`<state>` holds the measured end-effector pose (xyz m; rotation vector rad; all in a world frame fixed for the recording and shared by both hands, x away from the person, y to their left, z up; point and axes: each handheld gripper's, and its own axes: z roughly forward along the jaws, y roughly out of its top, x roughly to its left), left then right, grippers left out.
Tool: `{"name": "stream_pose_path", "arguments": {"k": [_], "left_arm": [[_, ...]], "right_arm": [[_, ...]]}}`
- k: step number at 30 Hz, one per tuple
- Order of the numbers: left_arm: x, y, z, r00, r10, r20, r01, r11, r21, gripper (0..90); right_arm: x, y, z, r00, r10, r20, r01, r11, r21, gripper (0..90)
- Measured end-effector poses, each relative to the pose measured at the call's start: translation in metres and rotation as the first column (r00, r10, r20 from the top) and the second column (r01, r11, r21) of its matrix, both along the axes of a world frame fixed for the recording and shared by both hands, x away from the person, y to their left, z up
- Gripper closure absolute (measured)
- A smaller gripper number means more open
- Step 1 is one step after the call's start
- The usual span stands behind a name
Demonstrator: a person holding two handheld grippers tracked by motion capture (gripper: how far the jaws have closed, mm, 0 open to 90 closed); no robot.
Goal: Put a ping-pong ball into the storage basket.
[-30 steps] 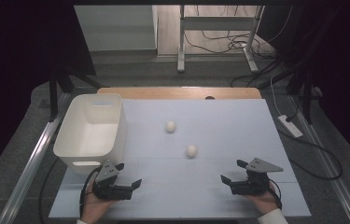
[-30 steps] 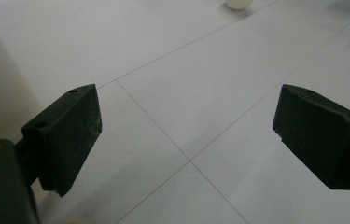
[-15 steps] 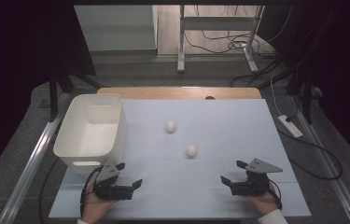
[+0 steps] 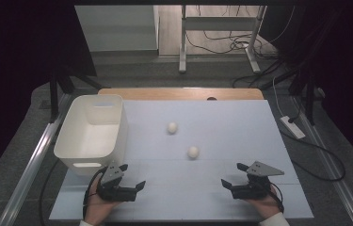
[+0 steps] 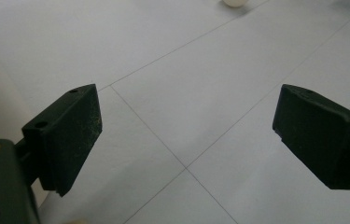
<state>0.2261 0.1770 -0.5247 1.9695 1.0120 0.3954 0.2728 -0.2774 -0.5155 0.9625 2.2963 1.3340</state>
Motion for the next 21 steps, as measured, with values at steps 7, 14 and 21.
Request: {"name": "stream_pose_path", "arguments": {"k": [7, 14, 21], "left_arm": [[-0.0025, 0.0007, 0.0024, 1.0000, 0.006, 0.001, -0.006, 1.0000, 0.002, 8.8], [-0.0021, -0.0009, 0.0026, 0.9999, 0.009, -0.009, -0.009, 0.9999, 0.008, 8.9], [-0.0001, -0.0038, 0.0040, 0.9996, 0.012, -0.023, -0.013, 0.9999, -0.006, 9.0]], "right_arm": [[0.0027, 0.0019, -0.0010, 0.9999, 0.003, -0.010, -0.003, 1.0000, -0.002, 9.6], [0.0055, 0.0021, -0.0009, 0.9998, 0.002, -0.020, -0.002, 0.9999, 0.012, 9.6], [0.0059, 0.0035, -0.0019, 0.9996, 0.008, -0.028, -0.008, 1.0000, 0.002, 9.7]]}}
